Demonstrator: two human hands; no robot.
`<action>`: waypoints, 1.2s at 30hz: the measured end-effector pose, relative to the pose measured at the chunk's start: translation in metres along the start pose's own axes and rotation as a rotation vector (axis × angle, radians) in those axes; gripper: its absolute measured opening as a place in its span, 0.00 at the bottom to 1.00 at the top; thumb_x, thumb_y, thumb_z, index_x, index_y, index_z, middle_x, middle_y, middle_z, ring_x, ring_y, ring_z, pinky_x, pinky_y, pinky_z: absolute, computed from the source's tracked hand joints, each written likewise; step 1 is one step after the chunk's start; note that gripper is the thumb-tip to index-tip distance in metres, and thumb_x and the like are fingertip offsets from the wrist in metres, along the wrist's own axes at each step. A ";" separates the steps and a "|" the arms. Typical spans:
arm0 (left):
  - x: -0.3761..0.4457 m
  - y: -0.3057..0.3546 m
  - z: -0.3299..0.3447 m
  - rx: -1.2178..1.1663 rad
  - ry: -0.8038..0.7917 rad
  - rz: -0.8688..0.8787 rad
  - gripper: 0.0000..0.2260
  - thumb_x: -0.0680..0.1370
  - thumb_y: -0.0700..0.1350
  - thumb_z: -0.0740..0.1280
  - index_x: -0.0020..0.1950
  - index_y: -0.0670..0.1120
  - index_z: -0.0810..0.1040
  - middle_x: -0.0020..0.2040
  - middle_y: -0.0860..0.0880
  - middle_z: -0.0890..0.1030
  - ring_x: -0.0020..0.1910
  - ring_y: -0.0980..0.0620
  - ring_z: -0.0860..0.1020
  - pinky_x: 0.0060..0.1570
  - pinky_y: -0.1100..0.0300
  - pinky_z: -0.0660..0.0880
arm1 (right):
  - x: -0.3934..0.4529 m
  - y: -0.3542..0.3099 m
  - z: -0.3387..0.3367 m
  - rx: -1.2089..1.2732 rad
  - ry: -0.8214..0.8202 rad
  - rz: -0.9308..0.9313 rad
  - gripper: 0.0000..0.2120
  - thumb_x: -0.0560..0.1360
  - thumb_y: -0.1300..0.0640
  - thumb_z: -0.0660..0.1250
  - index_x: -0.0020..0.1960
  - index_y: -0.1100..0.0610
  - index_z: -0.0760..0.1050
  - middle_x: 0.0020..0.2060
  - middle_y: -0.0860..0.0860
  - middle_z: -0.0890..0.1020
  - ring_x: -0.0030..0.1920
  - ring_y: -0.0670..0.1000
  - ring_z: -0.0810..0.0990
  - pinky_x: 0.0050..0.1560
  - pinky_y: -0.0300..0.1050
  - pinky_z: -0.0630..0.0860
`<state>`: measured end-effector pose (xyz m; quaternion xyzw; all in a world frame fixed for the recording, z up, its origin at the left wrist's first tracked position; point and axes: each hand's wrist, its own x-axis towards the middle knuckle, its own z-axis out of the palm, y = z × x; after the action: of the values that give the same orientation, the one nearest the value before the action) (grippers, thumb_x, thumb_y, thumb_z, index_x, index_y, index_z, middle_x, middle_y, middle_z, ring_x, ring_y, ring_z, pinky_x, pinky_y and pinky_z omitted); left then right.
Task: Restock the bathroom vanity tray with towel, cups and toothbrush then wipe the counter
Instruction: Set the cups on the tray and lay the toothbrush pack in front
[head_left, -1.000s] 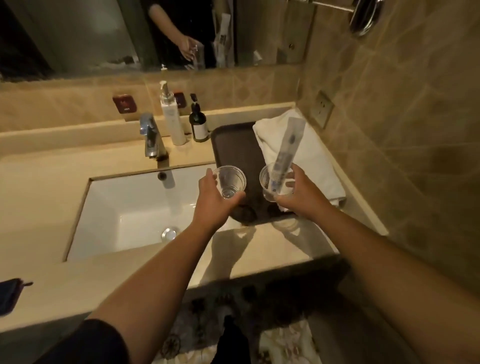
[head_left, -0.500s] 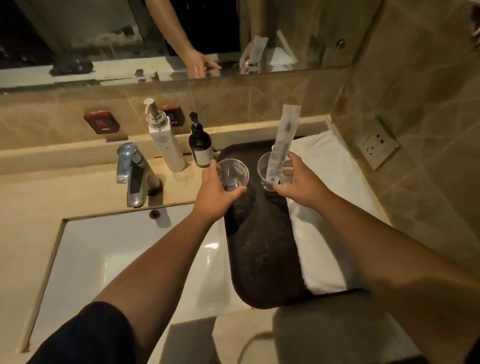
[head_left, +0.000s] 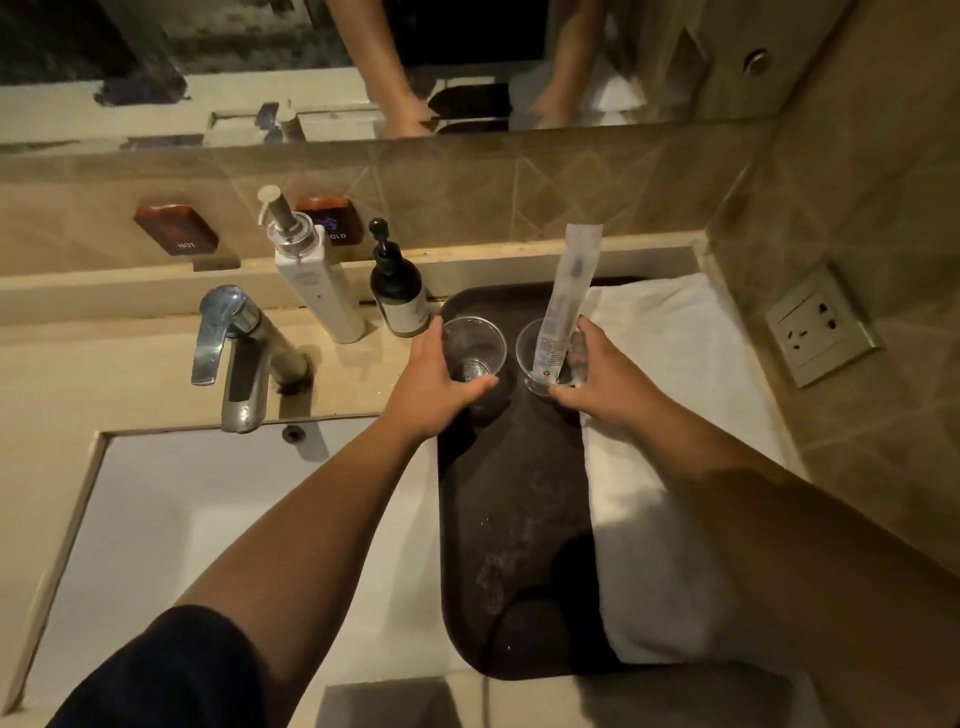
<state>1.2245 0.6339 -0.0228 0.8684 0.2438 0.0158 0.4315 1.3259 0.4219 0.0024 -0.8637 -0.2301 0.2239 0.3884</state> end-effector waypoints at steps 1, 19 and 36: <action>0.001 0.001 -0.001 0.010 -0.014 -0.003 0.48 0.69 0.61 0.76 0.80 0.53 0.51 0.79 0.48 0.59 0.74 0.44 0.64 0.68 0.49 0.66 | 0.001 0.000 -0.002 0.009 -0.020 -0.002 0.41 0.68 0.52 0.77 0.72 0.41 0.55 0.71 0.47 0.70 0.68 0.50 0.71 0.61 0.41 0.67; -0.001 0.006 -0.007 0.011 -0.054 0.022 0.47 0.71 0.58 0.76 0.80 0.51 0.50 0.79 0.47 0.58 0.74 0.44 0.64 0.68 0.49 0.66 | -0.016 -0.003 -0.012 -0.413 0.147 -0.166 0.11 0.76 0.56 0.69 0.57 0.54 0.76 0.55 0.51 0.76 0.51 0.51 0.78 0.47 0.38 0.70; 0.003 0.001 -0.005 0.021 -0.056 0.022 0.48 0.69 0.61 0.75 0.80 0.52 0.51 0.79 0.47 0.58 0.74 0.44 0.64 0.68 0.49 0.67 | -0.016 0.004 -0.006 -0.662 0.191 -0.287 0.11 0.76 0.58 0.68 0.58 0.57 0.78 0.60 0.54 0.77 0.57 0.55 0.74 0.55 0.47 0.75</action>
<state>1.2262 0.6381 -0.0190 0.8756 0.2223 -0.0062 0.4287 1.3176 0.4070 0.0065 -0.9185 -0.3714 -0.0011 0.1354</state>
